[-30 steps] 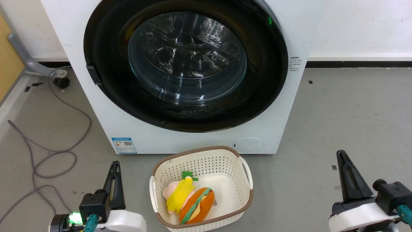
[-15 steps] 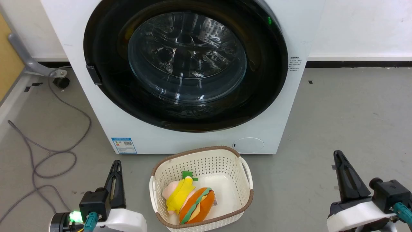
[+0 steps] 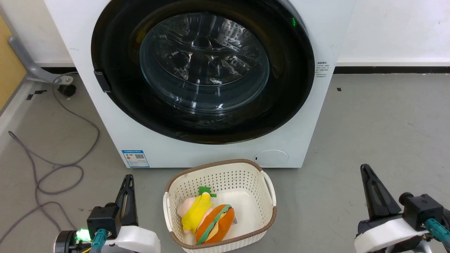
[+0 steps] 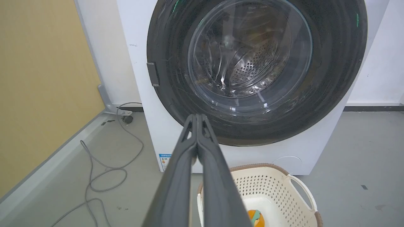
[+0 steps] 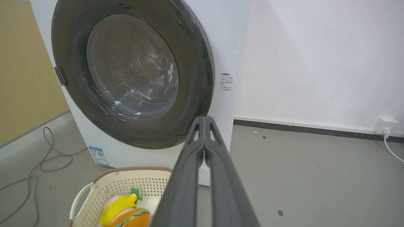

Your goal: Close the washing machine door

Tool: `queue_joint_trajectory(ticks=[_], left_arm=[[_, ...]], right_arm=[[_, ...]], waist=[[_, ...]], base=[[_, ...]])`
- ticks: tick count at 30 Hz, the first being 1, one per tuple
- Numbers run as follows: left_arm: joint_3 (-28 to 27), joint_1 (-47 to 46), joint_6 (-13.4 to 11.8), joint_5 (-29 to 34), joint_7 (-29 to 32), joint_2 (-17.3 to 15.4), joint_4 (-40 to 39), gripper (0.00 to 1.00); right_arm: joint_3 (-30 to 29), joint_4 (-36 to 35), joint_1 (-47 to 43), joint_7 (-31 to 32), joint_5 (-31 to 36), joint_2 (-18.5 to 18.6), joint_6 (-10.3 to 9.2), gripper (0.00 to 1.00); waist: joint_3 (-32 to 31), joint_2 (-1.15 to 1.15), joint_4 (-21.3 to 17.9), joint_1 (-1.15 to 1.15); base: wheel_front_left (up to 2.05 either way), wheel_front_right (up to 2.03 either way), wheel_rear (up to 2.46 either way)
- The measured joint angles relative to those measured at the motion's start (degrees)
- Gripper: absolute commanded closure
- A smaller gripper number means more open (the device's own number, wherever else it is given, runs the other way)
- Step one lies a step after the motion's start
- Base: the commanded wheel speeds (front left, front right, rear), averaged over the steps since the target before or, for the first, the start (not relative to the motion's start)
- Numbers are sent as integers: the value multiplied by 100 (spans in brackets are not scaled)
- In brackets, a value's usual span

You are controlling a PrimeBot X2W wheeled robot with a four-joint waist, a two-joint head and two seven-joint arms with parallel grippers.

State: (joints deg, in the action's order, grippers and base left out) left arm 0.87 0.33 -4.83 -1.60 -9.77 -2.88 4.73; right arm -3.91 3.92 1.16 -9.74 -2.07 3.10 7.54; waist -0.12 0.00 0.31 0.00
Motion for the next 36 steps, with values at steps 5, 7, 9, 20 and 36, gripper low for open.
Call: queue_joint_trajectory(ticks=[5, 7, 9, 20, 36], left_arm=[[-4, 0, 33, 2, 65, 1, -31, 100], [-5, 0, 46, 8, 74, 1, -41, 100], [-4, 0, 48, 8, 97, 1, -53, 100], [-14, -1, 100, 9, 229, 1, -100, 100], [-25, -1, 201, 49, 427, 2, -190, 100]], right_arm=[[25, -20, 0, 58, 9, 0, 0, 100], [34, -32, 0, 65, 10, 0, 0, 100], [41, -37, 0, 98, 15, 0, 0, 100], [81, -80, -1, 219, 24, 0, 0, 100], [166, -143, -2, 414, 59, 0, 0, 100]], waist=[[1, 0, -2, 0], [1, 0, -3, 0], [1, 0, -3, 0], [3, 0, -7, 0], [5, 0, -14, 0]], base=[[0, 0, 0], [0, 0, 0], [0, 0, 0], [0, 0, 0], [0, 0, 0]])
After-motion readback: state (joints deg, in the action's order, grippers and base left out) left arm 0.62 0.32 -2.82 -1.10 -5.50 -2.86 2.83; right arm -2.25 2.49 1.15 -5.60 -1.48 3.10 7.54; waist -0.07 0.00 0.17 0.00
